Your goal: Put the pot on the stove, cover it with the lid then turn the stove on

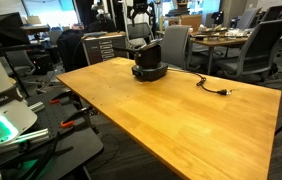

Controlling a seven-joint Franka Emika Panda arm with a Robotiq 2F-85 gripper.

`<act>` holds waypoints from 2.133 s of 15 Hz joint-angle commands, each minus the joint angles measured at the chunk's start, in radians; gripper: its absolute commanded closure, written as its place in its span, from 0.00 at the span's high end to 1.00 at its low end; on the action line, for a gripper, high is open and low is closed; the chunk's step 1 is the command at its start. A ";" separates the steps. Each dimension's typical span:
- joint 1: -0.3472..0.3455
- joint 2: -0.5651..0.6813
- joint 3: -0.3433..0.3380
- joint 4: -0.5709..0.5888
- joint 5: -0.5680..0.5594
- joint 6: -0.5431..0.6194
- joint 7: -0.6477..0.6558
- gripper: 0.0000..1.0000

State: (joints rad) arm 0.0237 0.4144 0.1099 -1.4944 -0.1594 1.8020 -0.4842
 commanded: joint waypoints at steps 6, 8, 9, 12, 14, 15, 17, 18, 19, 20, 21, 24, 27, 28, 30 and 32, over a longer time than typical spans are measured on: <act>0.004 0.001 -0.005 -0.001 0.002 -0.003 -0.002 1.00; 0.020 -0.014 -0.028 -0.067 -0.046 0.124 0.101 1.00; 0.023 -0.016 -0.034 -0.090 -0.059 0.159 0.143 1.00; 0.011 0.008 -0.023 -0.070 -0.044 0.134 0.120 1.00; 0.011 0.010 -0.023 -0.069 -0.046 0.128 0.114 1.00; 0.009 0.004 -0.020 -0.072 -0.044 0.116 0.098 1.00; 0.010 -0.001 -0.021 -0.077 -0.051 0.105 0.088 1.00; 0.012 0.000 -0.023 -0.078 -0.059 0.107 0.091 1.00; 0.018 0.009 -0.027 -0.076 -0.076 0.109 0.098 1.00; 0.023 0.015 -0.030 -0.074 -0.093 0.111 0.104 1.00; 0.028 0.023 -0.032 -0.072 -0.111 0.113 0.109 1.00; 0.034 0.047 -0.030 -0.063 -0.137 0.124 0.119 1.00; 0.041 0.070 -0.022 -0.054 -0.127 0.117 0.110 1.00; 0.043 0.076 -0.020 -0.053 -0.124 0.117 0.107 0.75; 0.043 0.083 -0.017 -0.047 -0.111 0.108 0.098 0.66; 0.041 0.089 -0.017 -0.043 -0.106 0.104 0.094 0.50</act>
State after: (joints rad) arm 0.0617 0.4917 0.0965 -1.5698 -0.2747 1.9252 -0.3742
